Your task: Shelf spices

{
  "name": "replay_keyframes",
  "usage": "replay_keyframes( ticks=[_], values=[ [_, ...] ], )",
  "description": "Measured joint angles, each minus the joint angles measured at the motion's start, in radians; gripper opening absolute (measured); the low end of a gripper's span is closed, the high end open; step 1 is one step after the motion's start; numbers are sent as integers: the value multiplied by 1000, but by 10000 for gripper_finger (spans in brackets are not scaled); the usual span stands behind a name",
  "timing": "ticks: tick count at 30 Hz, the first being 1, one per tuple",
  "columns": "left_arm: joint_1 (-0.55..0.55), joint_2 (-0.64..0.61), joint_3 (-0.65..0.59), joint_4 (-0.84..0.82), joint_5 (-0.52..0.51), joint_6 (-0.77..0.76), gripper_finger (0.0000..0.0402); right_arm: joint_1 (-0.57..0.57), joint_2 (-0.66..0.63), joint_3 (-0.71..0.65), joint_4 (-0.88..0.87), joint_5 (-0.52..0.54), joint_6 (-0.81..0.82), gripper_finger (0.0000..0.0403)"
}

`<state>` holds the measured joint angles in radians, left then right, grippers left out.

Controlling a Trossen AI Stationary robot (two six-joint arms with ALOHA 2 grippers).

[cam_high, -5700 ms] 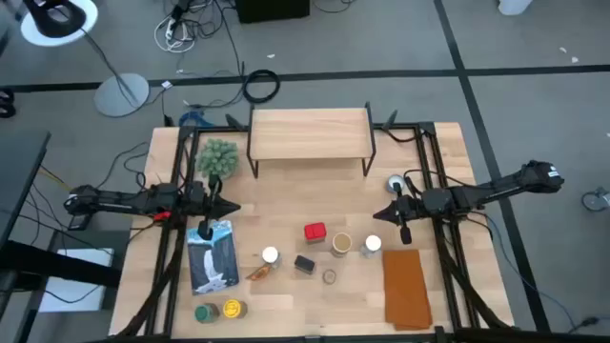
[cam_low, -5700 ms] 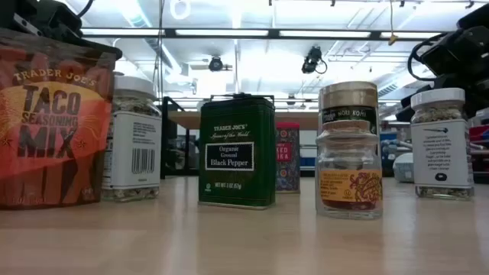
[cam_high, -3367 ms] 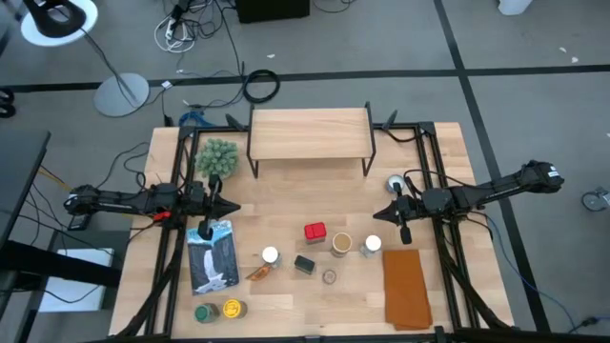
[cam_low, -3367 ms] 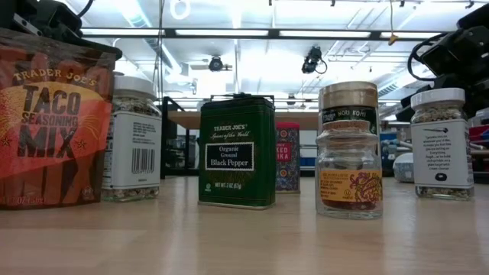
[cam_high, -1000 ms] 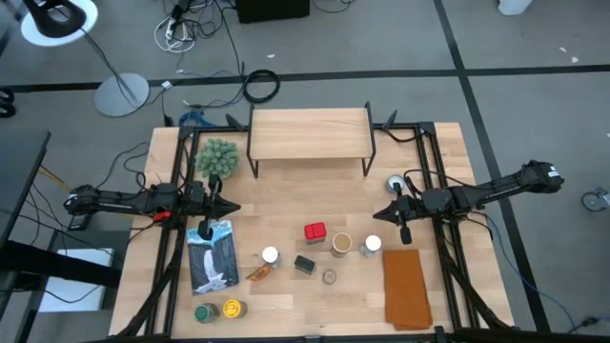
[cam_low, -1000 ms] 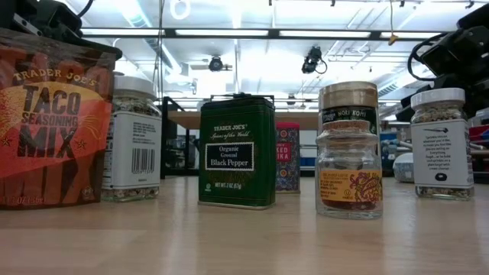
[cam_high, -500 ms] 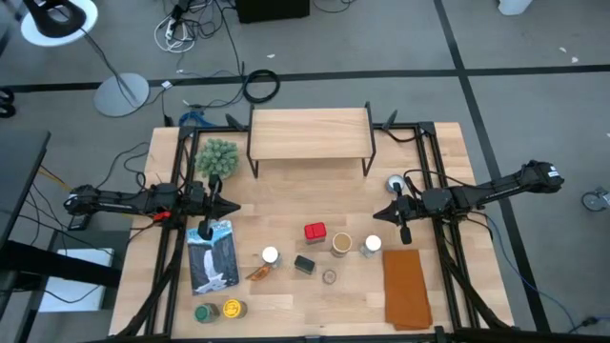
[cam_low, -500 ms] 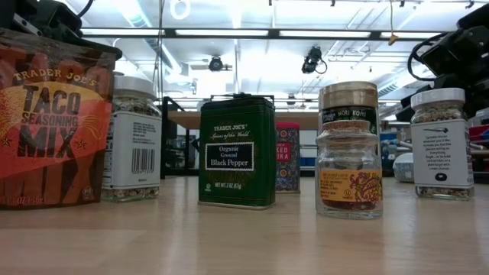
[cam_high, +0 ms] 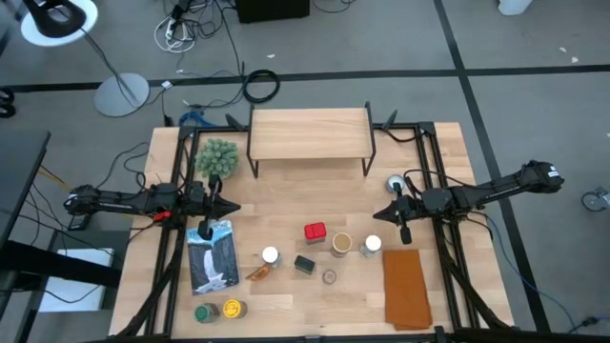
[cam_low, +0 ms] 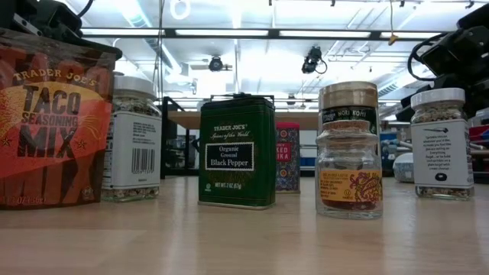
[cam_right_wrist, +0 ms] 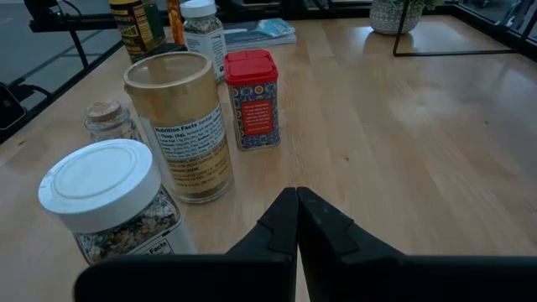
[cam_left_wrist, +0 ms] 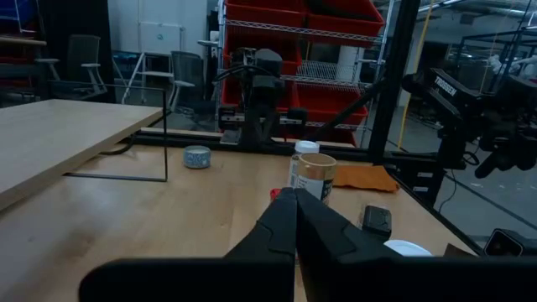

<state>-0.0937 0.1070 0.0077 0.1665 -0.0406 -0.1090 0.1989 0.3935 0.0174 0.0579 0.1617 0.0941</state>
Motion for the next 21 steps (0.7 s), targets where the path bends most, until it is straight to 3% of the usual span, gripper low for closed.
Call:
replay_keyframes(
  ticks=[21],
  values=[
    [0,0,0,50,-39,0,8,0,0,0,0,0,0,8]
  ],
)
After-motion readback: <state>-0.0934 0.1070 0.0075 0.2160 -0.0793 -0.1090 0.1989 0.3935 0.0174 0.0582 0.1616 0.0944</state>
